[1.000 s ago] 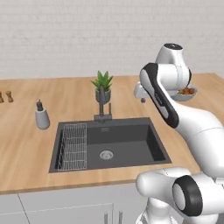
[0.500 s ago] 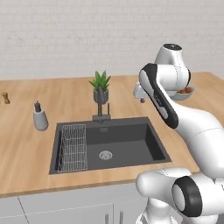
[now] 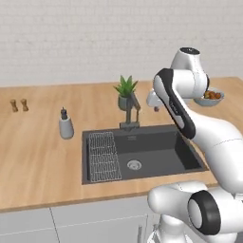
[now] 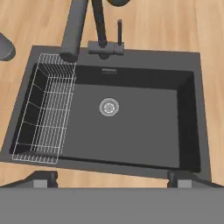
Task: Navigate to the sink.
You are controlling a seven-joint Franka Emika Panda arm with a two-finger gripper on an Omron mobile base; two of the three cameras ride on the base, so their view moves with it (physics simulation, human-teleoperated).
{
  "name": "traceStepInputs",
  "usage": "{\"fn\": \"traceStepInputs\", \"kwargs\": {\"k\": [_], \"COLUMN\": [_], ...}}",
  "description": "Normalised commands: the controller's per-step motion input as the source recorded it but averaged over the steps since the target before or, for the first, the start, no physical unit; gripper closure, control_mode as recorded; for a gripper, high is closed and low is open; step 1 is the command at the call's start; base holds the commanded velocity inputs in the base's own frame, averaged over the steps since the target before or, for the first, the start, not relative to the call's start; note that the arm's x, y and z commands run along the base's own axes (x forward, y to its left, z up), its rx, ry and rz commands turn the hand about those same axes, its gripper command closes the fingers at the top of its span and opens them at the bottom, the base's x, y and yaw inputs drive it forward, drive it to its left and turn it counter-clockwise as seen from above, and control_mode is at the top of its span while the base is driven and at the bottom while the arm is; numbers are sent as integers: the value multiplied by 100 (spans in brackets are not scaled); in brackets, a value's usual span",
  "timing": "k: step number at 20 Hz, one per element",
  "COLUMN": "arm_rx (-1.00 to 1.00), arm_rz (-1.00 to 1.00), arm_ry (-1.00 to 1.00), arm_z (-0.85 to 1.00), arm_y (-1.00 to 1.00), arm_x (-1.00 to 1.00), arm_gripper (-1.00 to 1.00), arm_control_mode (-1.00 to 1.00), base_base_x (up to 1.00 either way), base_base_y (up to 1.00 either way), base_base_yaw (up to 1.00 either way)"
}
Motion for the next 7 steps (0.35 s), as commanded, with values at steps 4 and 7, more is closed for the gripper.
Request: {"fn": "traceStepInputs", "kwargs": {"k": [4, 7], "arm_rx": [0, 0], "arm_rz": [0, 0], "arm_ry": [0, 0], "arm_z": [0, 0], "arm_y": [0, 0], "arm_x": [0, 0], "arm_gripper": [-100, -100], "arm_control_mode": [100, 100], "base_base_x": [-3, 86], "base_base_y": [100, 71], "base_base_yaw": [11, 10]}}
